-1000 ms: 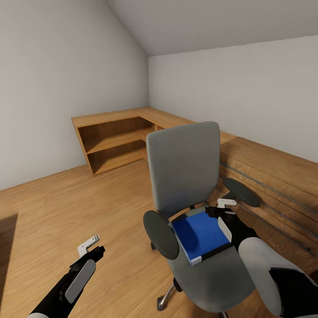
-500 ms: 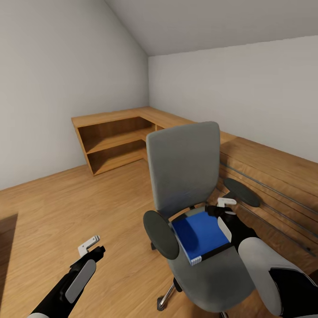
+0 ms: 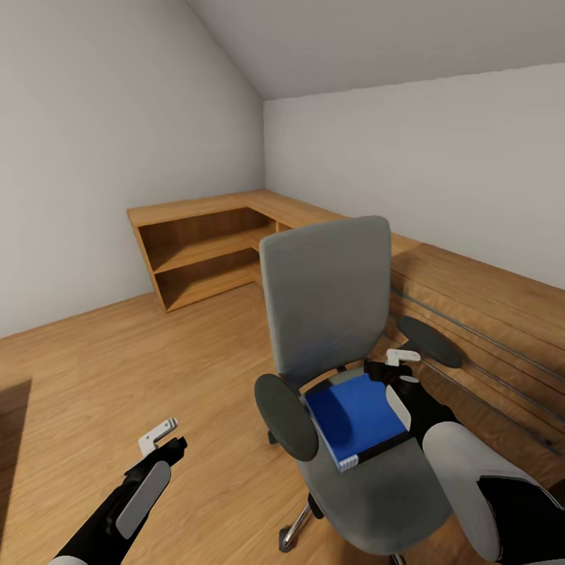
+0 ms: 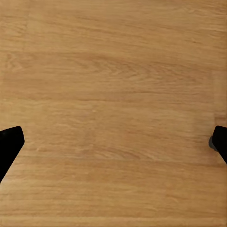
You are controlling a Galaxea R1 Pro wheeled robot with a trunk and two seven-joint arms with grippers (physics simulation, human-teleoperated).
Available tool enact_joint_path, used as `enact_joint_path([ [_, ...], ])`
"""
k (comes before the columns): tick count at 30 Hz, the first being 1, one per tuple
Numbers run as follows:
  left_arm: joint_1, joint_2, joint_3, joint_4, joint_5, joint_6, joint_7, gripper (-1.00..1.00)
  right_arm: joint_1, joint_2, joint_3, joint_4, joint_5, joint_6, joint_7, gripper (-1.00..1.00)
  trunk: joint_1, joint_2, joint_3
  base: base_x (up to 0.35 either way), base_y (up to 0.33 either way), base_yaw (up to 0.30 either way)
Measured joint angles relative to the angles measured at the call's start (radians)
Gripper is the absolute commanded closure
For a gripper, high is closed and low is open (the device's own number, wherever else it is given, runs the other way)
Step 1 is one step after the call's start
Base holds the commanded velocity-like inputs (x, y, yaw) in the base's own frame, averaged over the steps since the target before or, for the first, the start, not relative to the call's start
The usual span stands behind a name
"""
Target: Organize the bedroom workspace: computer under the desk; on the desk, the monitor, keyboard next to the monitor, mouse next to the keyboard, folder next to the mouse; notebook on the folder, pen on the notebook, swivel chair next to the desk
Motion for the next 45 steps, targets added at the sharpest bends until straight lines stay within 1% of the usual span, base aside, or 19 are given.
enact_joint_path([
  [10,0.000,0.001,0.001,0.000,-0.001,0.000,0.000,-1.00,0.000,0.001,-0.001,0.000,-0.001,-0.009,0.000,-1.00,0.000,0.000,0.000,0.000,0.000,0.000],
  [22,0.000,0.001,0.000,0.000,-0.001,-0.001,0.000,-1.00,0.002,0.002,0.000,-0.001,-0.001,-0.067,-0.003,-1.00,0.000,0.000,0.000,0.000,0.000,0.000],
  [30,0.000,0.000,-0.001,0.000,-0.001,-0.001,0.000,-1.00,0.002,0.002,0.000,0.000,0.000,-0.073,-0.004,-1.00,0.031,-0.056,-0.025,0.000,0.000,0.000],
  [45,0.000,-0.002,-0.002,0.001,-0.001,-0.002,0.000,-1.00,0.002,0.002,0.000,0.000,0.000,-0.076,-0.004,-1.00,0.031,-0.056,-0.025,0.000,0.000,0.000],
])
